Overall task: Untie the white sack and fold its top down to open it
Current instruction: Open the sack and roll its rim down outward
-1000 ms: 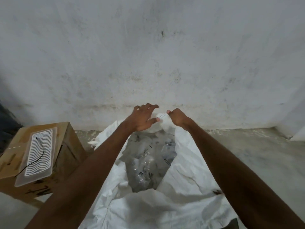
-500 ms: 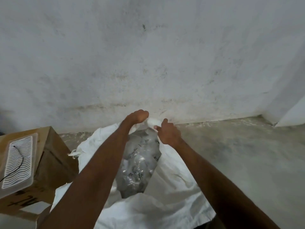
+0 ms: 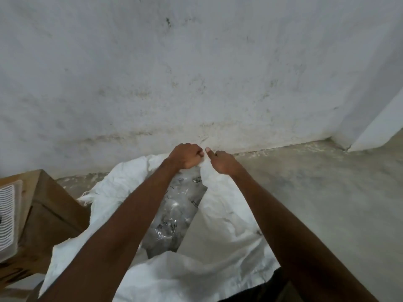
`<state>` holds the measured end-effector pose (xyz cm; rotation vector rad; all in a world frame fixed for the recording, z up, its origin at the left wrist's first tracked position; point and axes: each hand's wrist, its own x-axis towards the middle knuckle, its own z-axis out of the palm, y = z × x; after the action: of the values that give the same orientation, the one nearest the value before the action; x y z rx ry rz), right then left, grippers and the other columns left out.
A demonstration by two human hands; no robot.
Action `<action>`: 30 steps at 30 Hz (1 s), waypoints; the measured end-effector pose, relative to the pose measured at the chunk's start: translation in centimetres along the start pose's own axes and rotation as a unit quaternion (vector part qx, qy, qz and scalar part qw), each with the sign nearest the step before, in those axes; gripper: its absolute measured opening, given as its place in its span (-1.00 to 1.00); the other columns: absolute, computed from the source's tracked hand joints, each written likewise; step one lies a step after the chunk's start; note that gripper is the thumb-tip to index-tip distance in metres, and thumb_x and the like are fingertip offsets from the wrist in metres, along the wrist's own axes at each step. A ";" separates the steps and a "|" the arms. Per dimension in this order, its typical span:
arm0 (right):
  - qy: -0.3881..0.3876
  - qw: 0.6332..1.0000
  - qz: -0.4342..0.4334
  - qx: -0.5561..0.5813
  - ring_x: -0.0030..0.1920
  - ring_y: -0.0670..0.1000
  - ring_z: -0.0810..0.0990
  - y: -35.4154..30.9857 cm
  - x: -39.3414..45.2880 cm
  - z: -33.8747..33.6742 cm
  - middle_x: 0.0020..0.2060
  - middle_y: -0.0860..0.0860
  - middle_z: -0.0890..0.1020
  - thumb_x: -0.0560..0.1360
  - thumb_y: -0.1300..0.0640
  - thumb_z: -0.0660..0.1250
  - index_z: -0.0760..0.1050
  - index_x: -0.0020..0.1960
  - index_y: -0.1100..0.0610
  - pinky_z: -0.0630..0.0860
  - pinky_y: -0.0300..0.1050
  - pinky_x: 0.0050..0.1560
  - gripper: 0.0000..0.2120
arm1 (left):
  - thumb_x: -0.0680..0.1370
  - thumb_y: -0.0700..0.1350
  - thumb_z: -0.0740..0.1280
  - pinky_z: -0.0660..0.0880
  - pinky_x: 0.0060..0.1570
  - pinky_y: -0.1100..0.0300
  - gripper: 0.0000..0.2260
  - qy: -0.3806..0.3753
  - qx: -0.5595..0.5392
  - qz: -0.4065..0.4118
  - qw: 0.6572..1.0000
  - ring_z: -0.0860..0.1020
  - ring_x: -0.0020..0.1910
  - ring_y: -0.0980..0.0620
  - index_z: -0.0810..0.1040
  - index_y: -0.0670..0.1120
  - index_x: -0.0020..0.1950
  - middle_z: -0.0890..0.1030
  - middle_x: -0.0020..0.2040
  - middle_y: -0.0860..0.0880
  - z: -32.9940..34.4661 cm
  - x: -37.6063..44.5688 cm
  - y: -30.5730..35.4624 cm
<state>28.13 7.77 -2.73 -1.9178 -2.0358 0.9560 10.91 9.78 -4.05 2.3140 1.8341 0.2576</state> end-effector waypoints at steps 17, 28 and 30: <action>-0.100 0.944 0.089 0.300 0.31 0.18 0.54 2.8 -0.8 -2.6 0.34 0.22 0.55 0.56 -0.45 -0.09 0.49 0.35 0.22 0.39 0.11 0.43 -0.16 | 0.69 0.14 0.07 0.46 -0.11 0.01 -0.62 -0.089 -0.086 0.109 0.986 0.55 -0.20 -0.02 0.50 -0.10 -0.06 0.57 -0.22 -0.06 0.0 -0.2 4.7; 0.063 0.938 0.114 0.321 0.40 0.26 0.44 4.6 -4.8 -0.6 0.41 0.22 0.46 0.67 -0.20 0.05 0.37 0.45 0.25 0.37 0.10 0.37 -0.41 | 0.62 0.25 0.09 0.38 0.16 -0.03 -0.63 -0.093 -0.016 0.032 0.995 0.46 0.20 -0.09 0.51 0.05 0.18 0.55 0.18 -0.08 0.7 1.2 5.3; 0.009 0.884 0.106 0.455 0.39 0.23 0.45 4.7 -4.6 -1.5 0.44 0.17 0.44 0.67 -0.16 0.08 0.32 0.51 0.20 0.37 0.13 0.38 -0.44 | 0.60 0.27 0.17 0.36 0.27 0.04 -0.61 -0.109 -0.103 0.125 0.981 0.43 0.24 0.01 0.46 0.11 0.32 0.51 0.26 0.01 0.0 0.5 6.1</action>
<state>33.53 3.66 -2.93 -1.5673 -1.0134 1.5564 16.78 8.93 -2.52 2.3198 1.3496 0.2071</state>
